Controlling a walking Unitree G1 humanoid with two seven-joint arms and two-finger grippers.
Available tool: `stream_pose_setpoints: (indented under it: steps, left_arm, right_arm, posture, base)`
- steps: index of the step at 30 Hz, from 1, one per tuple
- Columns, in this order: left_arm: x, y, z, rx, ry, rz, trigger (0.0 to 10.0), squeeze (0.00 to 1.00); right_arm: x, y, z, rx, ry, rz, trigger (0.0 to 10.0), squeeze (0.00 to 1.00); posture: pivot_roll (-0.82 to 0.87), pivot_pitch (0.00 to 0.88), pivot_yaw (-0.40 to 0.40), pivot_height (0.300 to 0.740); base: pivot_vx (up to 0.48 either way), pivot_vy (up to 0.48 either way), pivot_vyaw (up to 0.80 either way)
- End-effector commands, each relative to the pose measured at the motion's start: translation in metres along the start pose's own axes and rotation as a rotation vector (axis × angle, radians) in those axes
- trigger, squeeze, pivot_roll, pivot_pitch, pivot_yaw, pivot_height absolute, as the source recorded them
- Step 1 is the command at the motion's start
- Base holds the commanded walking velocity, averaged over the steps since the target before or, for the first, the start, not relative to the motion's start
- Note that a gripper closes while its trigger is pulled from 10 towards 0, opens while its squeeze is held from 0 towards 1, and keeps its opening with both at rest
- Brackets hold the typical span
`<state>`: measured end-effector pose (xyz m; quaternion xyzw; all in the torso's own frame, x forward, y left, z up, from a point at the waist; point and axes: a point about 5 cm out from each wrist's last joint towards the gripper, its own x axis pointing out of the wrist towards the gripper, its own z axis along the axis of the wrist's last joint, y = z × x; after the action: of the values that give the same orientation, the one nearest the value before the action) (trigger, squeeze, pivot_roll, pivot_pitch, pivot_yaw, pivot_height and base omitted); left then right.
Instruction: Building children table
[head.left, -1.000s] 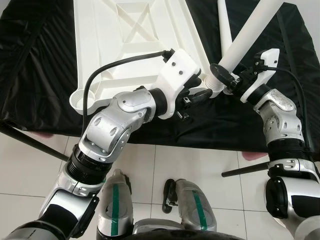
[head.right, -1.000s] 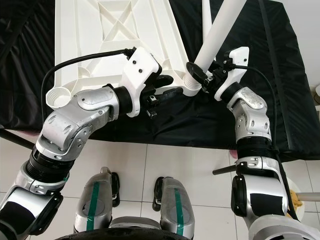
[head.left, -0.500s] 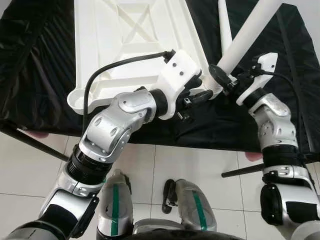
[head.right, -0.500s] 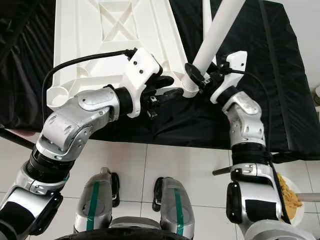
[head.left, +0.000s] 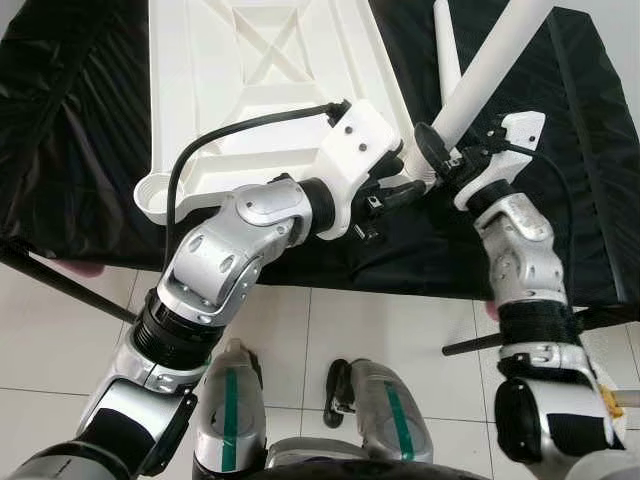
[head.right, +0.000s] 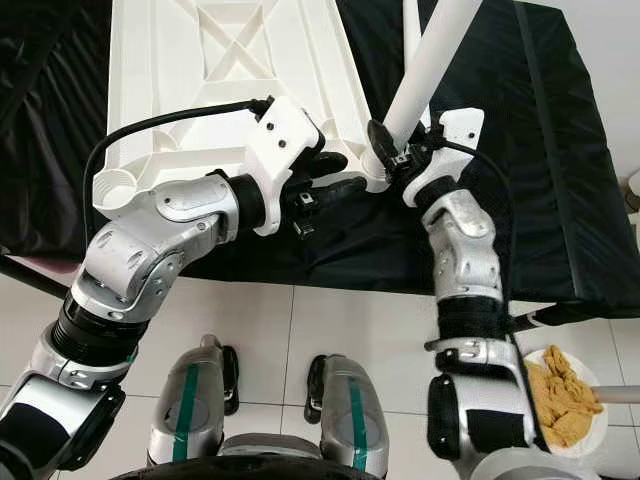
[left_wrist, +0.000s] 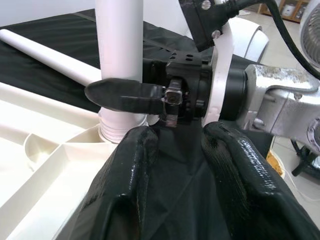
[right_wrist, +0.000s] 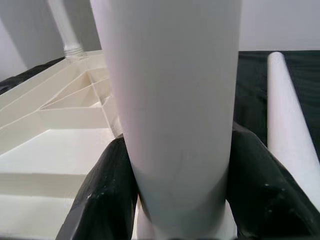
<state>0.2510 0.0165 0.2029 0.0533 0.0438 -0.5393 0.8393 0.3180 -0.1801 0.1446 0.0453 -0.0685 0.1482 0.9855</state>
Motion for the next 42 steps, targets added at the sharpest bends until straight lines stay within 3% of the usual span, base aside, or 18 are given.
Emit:
stream_pose_setpoints:
  steps: [1, 5, 7, 16, 24, 32, 33, 42]
  left_arm:
    - [0.0, -0.004, 0.001, 0.002, 0.003, -0.026, 10.0, 0.0]
    - [0.0, -0.004, 0.001, 0.002, 0.003, -0.026, 10.0, 0.0]
    - [0.0, -0.004, 0.001, 0.002, 0.002, -0.025, 10.0, 0.0]
    - [0.0, -0.003, 0.002, 0.002, 0.002, -0.024, 10.0, 0.0]
    - [0.0, -0.003, 0.002, 0.001, 0.002, -0.027, 10.0, 0.0]
    - [0.001, -0.003, 0.002, 0.001, 0.002, -0.032, 10.0, 0.0]
    - [0.001, -0.004, 0.002, 0.0, 0.001, -0.035, 10.0, 0.0]
    - [0.002, -0.004, 0.003, -0.001, -0.001, -0.039, 10.0, 0.0]
  right_arm:
    - [-0.002, -0.006, 0.002, 0.027, -0.007, -0.052, 10.0, 0.0]
    - [-0.002, -0.003, 0.003, 0.039, -0.022, -0.114, 10.0, 0.0]
    - [-0.001, -0.001, 0.003, 0.07, -0.035, -0.231, 10.0, 0.0]
    - [-0.006, 0.012, -0.004, 0.069, -0.021, -0.432, 10.0, 0.0]
    - [-0.009, 0.021, -0.004, 0.065, -0.023, -0.495, 10.0, 0.0]
    - [-0.009, 0.023, -0.002, 0.069, -0.024, -0.483, 10.0, 0.0]
    - [-0.008, 0.024, -0.002, 0.075, -0.026, -0.463, 10.0, 1.0]
    - [-0.006, 0.017, 0.001, 0.052, -0.02, -0.403, 10.0, 1.0]
  posture:
    - [0.05, 0.027, -0.071, 0.74]
    - [0.05, 0.029, -0.072, 0.74]
    - [0.05, 0.032, -0.071, 0.74]
    - [0.05, 0.038, -0.068, 0.74]
    - [0.04, 0.04, -0.065, 0.74]
    - [0.04, 0.041, -0.063, 0.74]
    - [0.04, 0.039, -0.063, 0.74]
    - [0.04, 0.037, -0.066, 0.74]
  base:
    - [0.0, 0.0, 0.0]
    - [0.0, 0.0, 0.0]
    - [0.0, 0.0, 0.0]
    - [0.0, 0.0, 0.0]
    - [0.0, 0.0, 0.0]
    - [0.0, 0.0, 0.0]
    - [0.0, 0.0, 0.0]
    - [0.0, 0.0, 0.0]
